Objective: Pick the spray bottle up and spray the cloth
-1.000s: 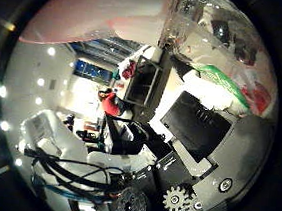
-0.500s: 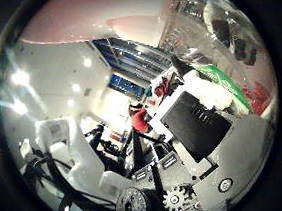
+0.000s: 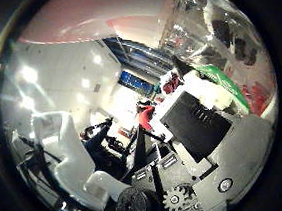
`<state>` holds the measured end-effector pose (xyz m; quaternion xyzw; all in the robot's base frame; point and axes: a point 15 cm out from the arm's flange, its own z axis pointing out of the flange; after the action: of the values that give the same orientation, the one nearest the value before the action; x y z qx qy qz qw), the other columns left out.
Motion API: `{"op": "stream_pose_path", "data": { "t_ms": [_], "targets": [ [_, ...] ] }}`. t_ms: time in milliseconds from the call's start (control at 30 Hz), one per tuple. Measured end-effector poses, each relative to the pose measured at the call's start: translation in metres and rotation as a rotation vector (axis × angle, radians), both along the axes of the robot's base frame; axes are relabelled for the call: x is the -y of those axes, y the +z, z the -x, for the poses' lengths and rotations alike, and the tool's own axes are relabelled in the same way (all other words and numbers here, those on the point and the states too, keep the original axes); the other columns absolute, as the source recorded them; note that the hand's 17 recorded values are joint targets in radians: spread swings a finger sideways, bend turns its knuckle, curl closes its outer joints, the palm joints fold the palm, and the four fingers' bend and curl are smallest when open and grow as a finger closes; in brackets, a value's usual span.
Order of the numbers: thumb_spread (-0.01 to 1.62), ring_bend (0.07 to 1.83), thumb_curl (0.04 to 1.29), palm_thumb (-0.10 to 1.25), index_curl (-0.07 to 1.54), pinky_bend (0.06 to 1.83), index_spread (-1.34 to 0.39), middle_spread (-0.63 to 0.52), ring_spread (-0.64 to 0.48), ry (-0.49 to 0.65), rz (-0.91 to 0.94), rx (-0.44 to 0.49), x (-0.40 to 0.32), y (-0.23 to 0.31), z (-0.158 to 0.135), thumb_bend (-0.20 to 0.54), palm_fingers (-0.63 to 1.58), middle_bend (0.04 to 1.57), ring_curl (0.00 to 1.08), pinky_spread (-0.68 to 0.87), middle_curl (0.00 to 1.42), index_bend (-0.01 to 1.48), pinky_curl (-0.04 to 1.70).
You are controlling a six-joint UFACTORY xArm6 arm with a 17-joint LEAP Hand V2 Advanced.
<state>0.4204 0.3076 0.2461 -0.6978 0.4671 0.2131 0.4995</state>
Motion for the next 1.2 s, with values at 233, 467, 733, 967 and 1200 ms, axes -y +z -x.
{"op": "stream_pose_path", "data": {
  "t_ms": [233,467,733,967,1200],
  "targets": [
    [0.78,1.34,0.85,0.99,0.94,1.01,-0.25,-0.10,-0.22,0.020,0.028,-0.007,-0.010,-0.034,-0.027,-0.017,1.13,1.41,0.82,-0.16,0.70,1.06,1.48],
    [0.81,1.34,0.83,0.99,0.94,1.02,-0.25,-0.10,-0.22,0.028,0.042,-0.027,-0.019,-0.063,-0.050,-0.021,1.13,1.41,0.81,-0.16,0.70,1.06,1.44],
    [0.87,1.33,0.80,0.94,0.92,0.98,-0.24,-0.09,-0.21,0.032,0.047,-0.042,-0.024,-0.084,-0.066,-0.025,1.14,1.37,0.77,-0.18,0.68,1.03,1.35],
    [0.85,1.23,0.73,0.82,0.82,0.90,-0.28,-0.10,-0.18,0.044,0.062,-0.051,-0.024,-0.097,-0.067,-0.041,1.02,1.18,0.65,-0.30,0.60,0.71,1.10],
    [0.94,1.06,0.63,0.80,0.71,0.95,-0.42,-0.15,-0.23,0.093,0.103,-0.047,-0.024,-0.111,-0.059,-0.025,0.59,0.79,0.53,-0.48,0.49,0.29,0.89]
  ]
}}
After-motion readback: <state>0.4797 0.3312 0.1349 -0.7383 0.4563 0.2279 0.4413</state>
